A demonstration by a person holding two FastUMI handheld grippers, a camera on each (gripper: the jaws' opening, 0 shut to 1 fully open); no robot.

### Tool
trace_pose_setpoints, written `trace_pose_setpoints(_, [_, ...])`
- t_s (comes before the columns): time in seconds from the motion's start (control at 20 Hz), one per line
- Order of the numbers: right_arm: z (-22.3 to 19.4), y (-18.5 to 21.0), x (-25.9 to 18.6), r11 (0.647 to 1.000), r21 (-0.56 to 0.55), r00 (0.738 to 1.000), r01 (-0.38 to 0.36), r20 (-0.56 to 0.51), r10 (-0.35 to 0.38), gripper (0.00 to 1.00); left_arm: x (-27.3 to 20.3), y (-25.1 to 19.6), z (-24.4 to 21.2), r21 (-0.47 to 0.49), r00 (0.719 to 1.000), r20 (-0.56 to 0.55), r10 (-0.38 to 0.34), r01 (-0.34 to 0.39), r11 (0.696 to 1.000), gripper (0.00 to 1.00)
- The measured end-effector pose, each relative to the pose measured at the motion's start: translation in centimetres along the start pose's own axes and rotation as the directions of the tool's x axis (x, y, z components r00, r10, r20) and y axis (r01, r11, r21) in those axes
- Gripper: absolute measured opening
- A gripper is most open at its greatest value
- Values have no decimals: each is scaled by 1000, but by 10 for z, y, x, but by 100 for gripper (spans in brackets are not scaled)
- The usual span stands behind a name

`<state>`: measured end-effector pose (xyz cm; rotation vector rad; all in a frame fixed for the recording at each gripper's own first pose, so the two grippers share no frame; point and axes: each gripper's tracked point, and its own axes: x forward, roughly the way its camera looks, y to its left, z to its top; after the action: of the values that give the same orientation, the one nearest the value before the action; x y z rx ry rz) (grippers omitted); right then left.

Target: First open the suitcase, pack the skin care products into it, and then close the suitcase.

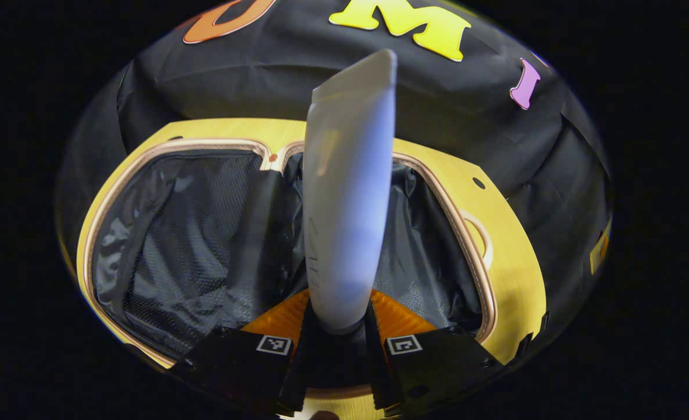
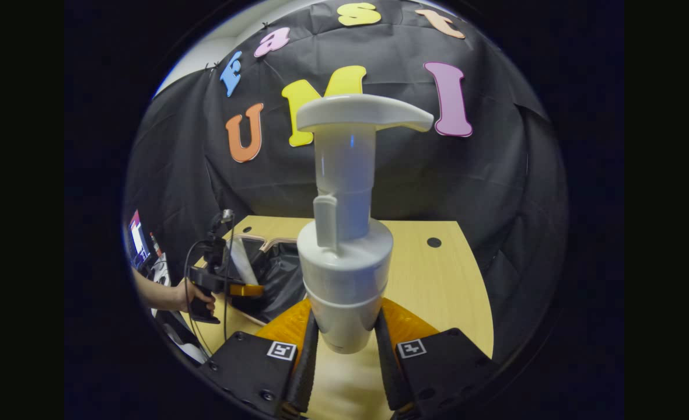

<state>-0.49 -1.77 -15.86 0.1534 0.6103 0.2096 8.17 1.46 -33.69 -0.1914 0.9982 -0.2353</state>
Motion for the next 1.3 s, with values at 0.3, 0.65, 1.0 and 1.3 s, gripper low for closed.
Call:
trace_pose_setpoints(0.3, [-4,8,-19,999,29,999,42,21,-43,46,14,8,-16,84,970,-226,94,-77,993,46])
trace_pose_setpoints(0.65, [7,10,-23,998,5,996,65,63,-65,46,19,11,-23,58,930,-345,128,-116,992,45])
trace_pose_setpoints(1.0, [4,31,-7,999,-42,1000,15,8,-15,46,12,-3,-21,50,939,-322,120,-109,993,75])
trace_pose_setpoints(1.3, [17,88,38,993,-57,994,-101,-35,99,46,-70,0,31,139,987,76,142,-151,979,94])
